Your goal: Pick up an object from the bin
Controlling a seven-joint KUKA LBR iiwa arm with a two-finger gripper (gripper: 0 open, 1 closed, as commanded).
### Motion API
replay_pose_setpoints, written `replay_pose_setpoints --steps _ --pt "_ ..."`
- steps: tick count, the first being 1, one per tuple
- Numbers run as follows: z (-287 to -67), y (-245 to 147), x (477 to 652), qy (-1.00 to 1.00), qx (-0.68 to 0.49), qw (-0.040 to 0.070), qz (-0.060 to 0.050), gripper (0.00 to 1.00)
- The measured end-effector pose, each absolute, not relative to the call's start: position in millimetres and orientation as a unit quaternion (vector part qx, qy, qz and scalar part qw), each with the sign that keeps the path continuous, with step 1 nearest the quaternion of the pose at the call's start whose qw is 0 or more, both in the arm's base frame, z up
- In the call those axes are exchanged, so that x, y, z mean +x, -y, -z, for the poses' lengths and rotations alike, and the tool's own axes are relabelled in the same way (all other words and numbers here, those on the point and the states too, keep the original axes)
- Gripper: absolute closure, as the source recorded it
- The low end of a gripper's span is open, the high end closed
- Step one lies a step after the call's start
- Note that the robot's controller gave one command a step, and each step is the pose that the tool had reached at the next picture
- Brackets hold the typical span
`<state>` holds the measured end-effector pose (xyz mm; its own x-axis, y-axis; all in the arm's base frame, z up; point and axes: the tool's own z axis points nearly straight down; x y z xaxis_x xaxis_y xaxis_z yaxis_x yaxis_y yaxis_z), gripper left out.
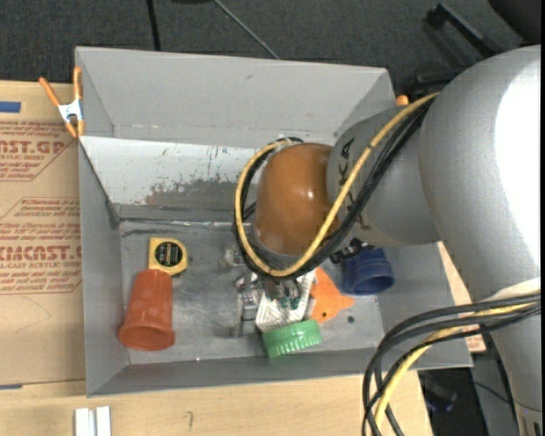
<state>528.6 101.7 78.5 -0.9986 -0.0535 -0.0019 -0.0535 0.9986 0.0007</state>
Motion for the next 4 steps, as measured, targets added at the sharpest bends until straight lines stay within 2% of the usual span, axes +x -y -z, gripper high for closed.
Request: replay_pose_setpoints --steps 1,2,3,4 --pt "-69.9 -51.5 517.5 -1.000 0.002 0.001 -0.001 1.00" --pt "-69.9 -51.6 517.5 -1.000 0.002 0.001 -0.001 1.00" --pt "-204.0 -49.5 521.4 -1.000 0.016 0.001 -0.001 1.00" --pt "-203.6 -49.3 521.1 -1.000 0.016 0.000 -0.001 0.00"
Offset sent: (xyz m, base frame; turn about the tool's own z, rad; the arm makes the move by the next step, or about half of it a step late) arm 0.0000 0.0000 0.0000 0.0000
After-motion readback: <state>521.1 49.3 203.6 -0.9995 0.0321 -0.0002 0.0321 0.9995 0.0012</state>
